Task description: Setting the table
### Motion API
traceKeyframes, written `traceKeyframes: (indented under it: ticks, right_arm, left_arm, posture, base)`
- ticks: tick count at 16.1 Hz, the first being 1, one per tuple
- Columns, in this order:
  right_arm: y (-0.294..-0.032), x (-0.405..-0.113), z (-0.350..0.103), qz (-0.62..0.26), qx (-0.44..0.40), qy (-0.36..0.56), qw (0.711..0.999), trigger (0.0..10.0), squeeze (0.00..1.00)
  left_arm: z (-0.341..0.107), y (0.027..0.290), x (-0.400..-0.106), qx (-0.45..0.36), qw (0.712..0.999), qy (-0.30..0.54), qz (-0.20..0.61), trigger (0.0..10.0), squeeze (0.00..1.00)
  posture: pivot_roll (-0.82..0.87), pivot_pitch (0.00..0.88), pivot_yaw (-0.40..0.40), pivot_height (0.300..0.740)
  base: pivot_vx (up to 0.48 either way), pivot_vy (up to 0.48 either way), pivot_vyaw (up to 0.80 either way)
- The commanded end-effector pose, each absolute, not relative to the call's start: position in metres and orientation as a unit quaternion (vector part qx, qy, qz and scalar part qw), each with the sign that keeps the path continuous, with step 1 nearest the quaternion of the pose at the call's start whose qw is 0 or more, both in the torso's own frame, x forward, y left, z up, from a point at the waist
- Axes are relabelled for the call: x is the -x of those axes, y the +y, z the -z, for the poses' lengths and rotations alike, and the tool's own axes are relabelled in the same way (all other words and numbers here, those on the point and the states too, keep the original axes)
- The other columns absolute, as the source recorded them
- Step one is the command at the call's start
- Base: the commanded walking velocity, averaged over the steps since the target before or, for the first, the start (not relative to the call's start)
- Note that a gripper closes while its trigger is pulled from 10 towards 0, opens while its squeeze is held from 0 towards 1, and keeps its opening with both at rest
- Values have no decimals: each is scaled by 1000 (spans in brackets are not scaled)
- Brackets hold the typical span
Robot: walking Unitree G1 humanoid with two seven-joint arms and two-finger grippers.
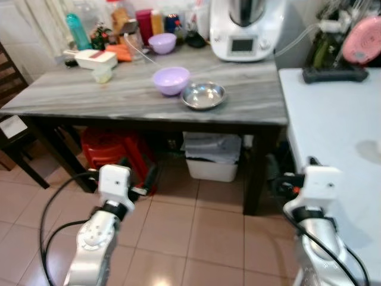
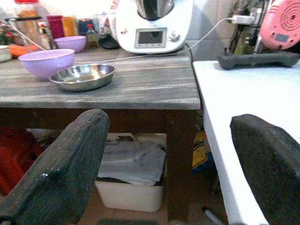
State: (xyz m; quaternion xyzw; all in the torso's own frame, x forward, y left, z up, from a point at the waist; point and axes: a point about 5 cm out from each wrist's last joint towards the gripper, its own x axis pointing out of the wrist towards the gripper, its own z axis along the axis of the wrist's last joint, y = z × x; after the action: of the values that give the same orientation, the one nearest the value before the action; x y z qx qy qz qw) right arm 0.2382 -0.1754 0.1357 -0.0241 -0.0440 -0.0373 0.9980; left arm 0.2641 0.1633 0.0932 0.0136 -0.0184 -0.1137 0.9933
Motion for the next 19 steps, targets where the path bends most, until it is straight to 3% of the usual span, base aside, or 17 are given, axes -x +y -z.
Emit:
traceKeyframes:
  ticks: [1,19]
  right_arm:
    - [-178,-238,-136,39,24,-42,998,10000,0]
    - [-165,-234,-137,28,24,-44,998,10000,0]
  left_arm:
    - [-94,162,-264,-8,993,-19,114,10000,0]
    - [-96,169,-262,-18,995,-22,92,10000,0]
  posture:
    - [-97,28,130,740]
    - [-95,74,146,740]
  base:
    - [0,0,0]
    - [0,0,0]
